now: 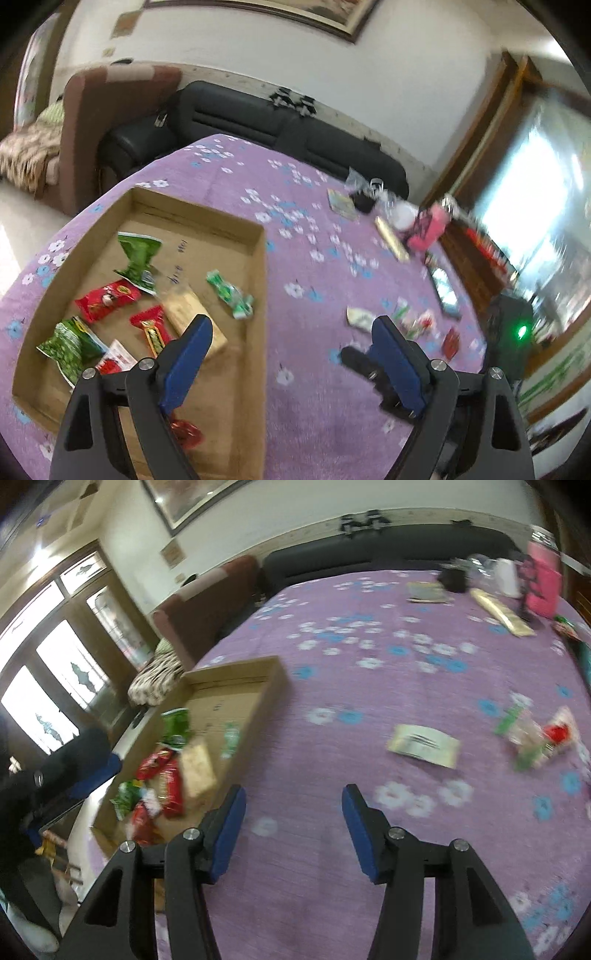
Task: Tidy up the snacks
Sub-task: 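Move both grippers back over the snacks on the table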
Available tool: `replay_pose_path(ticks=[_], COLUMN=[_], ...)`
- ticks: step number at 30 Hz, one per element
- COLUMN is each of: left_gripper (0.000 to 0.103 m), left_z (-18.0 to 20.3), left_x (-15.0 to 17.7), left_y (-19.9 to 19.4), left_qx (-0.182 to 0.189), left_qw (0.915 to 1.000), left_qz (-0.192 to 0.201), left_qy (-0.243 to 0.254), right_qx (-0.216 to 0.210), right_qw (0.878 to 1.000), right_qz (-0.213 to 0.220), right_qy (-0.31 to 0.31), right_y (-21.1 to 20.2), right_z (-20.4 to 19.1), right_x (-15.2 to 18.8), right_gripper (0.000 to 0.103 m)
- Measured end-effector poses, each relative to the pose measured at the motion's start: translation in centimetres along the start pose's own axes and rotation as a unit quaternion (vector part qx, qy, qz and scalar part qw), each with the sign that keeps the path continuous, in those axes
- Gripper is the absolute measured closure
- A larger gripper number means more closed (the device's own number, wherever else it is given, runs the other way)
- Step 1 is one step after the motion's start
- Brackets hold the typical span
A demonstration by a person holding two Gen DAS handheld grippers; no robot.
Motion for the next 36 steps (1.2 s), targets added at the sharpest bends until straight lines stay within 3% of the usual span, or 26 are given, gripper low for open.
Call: replay_pose_path(ticks=[8, 17, 24, 31, 36], left_gripper=[0.012, 0.012, 0.012, 0.012, 0.012], left_z=[4.4, 6.6, 8.0, 9.9, 10.7], left_x=[2.3, 4.0, 4.9, 7.3, 8.5], left_y=[2.1, 3.4, 4.3, 6.2, 7.5], left_qx=[-0.023, -0.028, -0.005, 0.037, 0.046], left_qw=[0.9961, 0.9913, 0.99, 0.9858, 0.9827], left_qz=[-0.039, -0.074, -0.092, -0.13, -0.15], left_qy=[0.076, 0.105, 0.107, 0.099, 0.098], right_qx=[0.021, 0.032, 0.046, 0.052, 0.069], right_qw=[0.997, 0.994, 0.991, 0.973, 0.973], right_qz=[0.018, 0.03, 0.05, 0.095, 0.085], right_qy=[0.066, 0.096, 0.114, 0.202, 0.205], right_y=[-2.2, -3.8, -5.6, -9.3, -8.7], right_z=[6.4, 10.2, 13.0, 19.5, 21.6], right_x=[0.5, 0.2, -1.2, -4.2, -6.1], right_gripper=[0.049, 0.049, 0.049, 0.049, 0.049])
Point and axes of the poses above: each gripper's, at about its wrist camera, not at the fingertips, and y roughly the way its jaws point, z to its right, x to its underside, the point moved 9 cm from there along y, roughly the way its jaws point, and after that the axes turned 9 degrees about y, right-handed, at the moved point
